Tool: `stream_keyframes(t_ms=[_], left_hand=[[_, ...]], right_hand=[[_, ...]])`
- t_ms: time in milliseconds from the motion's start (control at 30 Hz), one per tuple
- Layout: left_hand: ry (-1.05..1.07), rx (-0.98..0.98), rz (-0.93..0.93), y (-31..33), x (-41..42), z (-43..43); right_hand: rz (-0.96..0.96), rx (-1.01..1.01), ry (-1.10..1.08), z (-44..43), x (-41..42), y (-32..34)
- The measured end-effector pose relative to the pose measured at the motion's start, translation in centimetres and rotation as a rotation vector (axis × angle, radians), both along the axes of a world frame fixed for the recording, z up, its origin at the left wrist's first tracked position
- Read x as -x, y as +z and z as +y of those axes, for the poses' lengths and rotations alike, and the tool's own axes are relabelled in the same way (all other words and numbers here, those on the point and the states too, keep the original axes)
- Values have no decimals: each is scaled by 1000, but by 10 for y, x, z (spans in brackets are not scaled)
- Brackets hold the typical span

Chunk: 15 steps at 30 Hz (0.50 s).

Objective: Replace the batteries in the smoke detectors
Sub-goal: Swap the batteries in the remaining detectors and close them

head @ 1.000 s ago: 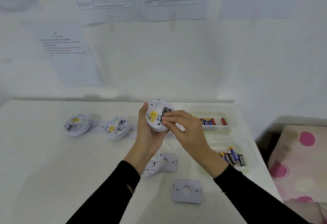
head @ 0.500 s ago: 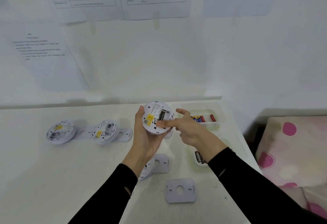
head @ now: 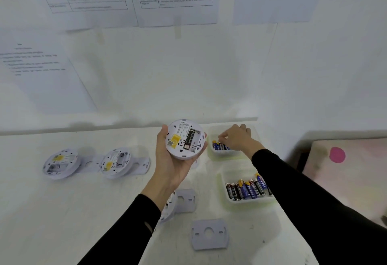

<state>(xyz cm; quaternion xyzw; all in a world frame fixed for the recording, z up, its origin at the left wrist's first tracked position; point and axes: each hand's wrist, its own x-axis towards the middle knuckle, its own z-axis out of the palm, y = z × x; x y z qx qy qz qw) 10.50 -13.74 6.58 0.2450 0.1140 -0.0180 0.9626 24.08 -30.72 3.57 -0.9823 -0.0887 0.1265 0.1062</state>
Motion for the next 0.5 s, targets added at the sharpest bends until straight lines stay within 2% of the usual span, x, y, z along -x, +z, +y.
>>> stream_keyframes(t_ms=[100,233,333,433,500], left_hand=[[-1,14,2,-1,-1,0],[-8,15,10,-4,0,1],[-6,16,17,-5,0,0],[11,15,27,-9,-1,-1],[20,4,39,-11,-3,-1]], right_hand=[[-67,52,28,0,0,-6],[-145,-153,31,-2,9,-10],[-216,-506,-56,-5,23,-5],[-490,-966,-231,4,55,17],[-575,-1171,-240,15,79,37]])
